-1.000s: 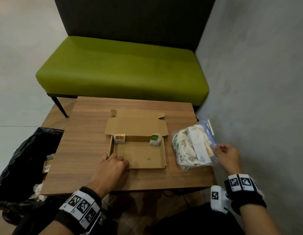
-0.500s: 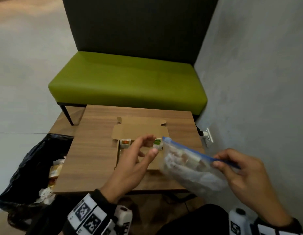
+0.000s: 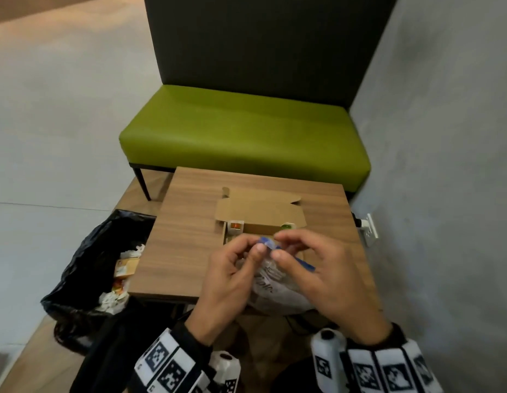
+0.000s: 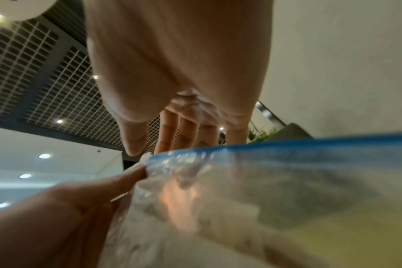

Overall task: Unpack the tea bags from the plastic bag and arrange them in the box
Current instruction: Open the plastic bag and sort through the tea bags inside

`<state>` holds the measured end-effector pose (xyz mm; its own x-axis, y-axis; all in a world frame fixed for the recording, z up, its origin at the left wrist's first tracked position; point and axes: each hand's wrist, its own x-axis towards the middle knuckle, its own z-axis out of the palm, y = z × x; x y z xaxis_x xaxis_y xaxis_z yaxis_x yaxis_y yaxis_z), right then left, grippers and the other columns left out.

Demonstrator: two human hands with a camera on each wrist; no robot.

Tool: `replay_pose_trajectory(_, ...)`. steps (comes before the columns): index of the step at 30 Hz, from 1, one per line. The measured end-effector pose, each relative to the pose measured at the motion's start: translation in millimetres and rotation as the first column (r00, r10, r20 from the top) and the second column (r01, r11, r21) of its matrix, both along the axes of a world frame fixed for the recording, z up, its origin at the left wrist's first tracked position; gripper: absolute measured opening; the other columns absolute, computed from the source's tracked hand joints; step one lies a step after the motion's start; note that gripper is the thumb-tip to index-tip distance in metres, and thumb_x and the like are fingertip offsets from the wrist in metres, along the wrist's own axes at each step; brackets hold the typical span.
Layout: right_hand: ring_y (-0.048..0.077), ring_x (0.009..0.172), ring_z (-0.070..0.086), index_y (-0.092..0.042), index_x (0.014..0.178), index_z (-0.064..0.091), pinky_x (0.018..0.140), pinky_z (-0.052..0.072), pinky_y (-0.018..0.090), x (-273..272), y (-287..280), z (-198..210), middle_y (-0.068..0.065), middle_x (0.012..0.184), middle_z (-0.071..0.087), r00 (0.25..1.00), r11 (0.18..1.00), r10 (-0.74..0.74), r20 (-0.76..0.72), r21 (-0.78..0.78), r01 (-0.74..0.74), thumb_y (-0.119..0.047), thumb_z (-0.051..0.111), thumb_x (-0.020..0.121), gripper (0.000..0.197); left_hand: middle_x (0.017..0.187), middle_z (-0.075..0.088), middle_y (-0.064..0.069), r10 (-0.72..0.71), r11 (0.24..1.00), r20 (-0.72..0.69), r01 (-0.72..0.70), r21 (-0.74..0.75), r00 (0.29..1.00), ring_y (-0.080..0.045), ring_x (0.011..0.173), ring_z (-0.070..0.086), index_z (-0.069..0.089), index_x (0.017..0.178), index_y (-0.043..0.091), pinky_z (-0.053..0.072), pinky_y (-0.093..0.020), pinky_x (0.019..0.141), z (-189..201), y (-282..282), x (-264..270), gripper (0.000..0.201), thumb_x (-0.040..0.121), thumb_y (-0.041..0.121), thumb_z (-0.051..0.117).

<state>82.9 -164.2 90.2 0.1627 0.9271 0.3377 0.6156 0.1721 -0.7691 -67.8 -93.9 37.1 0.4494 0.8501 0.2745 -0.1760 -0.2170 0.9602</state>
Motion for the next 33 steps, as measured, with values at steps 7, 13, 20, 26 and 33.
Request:
replay_pose_trajectory(7, 0.006, 0.085, 0.063, -0.022, 0.099, 0.072, 0.069, 0.054, 0.037, -17.3, 25.9, -10.8, -0.013, 0.092, 0.067, 0.986, 0.999, -0.012, 0.167, 0.042, 0.005, -0.043, 0.062, 0.093, 0.024, 0.094, 0.073, -0.007, 0.11, 0.994, 0.009, -0.11, -0.028, 0.994, -0.019, 0.089, 0.07, 0.071, 0.099, 0.012, 0.055, -0.029, 0.077, 0.0, 5.7, -9.9, 0.017, 0.095, 0.022, 0.058)
replay_pose_trajectory(13, 0.011, 0.083, 0.06, -0.023, 0.092, 0.067, 0.066, 0.046, 0.032, -14.0, 23.3, -12.8, -0.012, 0.091, 0.064, 0.926, 0.999, -0.033, 0.375, 0.018, 0.028, -0.036, 0.058, 0.093, 0.015, 0.082, 0.071, -0.006, 0.264, 0.957, 0.081, -0.25, -0.149, 0.961, -0.023, 0.075, 0.066, 0.064, 0.095, 0.003, 0.056, -0.033, 0.066, -1.5, 8.2, -16.5, 0.021, 0.099, 0.021, 0.054)
replay_pose_trajectory(20, 0.017, 0.086, 0.056, -0.017, 0.092, 0.067, 0.072, 0.05, 0.044, 40.4, -13.1, -37.5, -0.004, 0.091, 0.065, 0.893, 0.989, -0.094, 0.441, -0.059, 0.133, -0.022, 0.065, 0.091, 0.005, 0.068, 0.066, 0.01, 0.429, 0.888, 0.145, -0.387, -0.249, 0.892, -0.003, 0.063, 0.061, 0.057, 0.088, 0.01, 0.052, -0.019, 0.059, -10.5, 14.9, -44.2, 0.021, 0.104, 0.011, 0.043)
replay_pose_trajectory(26, 0.005, 0.067, 0.053, -0.026, 0.073, 0.057, 0.059, 0.042, 0.026, 9.9, -46.0, -52.5, -0.01, 0.07, 0.056, 0.876, 0.888, -0.456, 0.159, 0.016, 0.459, -0.052, 0.062, 0.089, 0.031, 0.07, 0.065, 0.008, 0.392, 0.874, 0.18, -0.303, -0.38, 0.902, -0.006, 0.064, 0.059, 0.053, 0.085, 0.011, 0.052, -0.021, 0.061, -22.7, -12.4, -29.2, 0.025, 0.105, 0.015, 0.039)
replay_pose_trajectory(33, 0.008, 0.042, 0.04, -0.022, 0.048, 0.033, 0.046, 0.033, 0.03, -11.3, -67.6, -53.1, -0.006, 0.042, 0.038, 0.684, 0.678, -0.727, 0.058, -0.095, 0.729, -0.066, 0.055, 0.088, 0.062, 0.072, 0.065, 0.005, 0.339, 0.891, 0.197, -0.247, -0.38, 0.92, -0.01, 0.069, 0.06, 0.056, 0.085, 0.013, 0.052, -0.028, 0.068, -26.1, -32.8, -23.8, 0.021, 0.101, 0.022, 0.045)
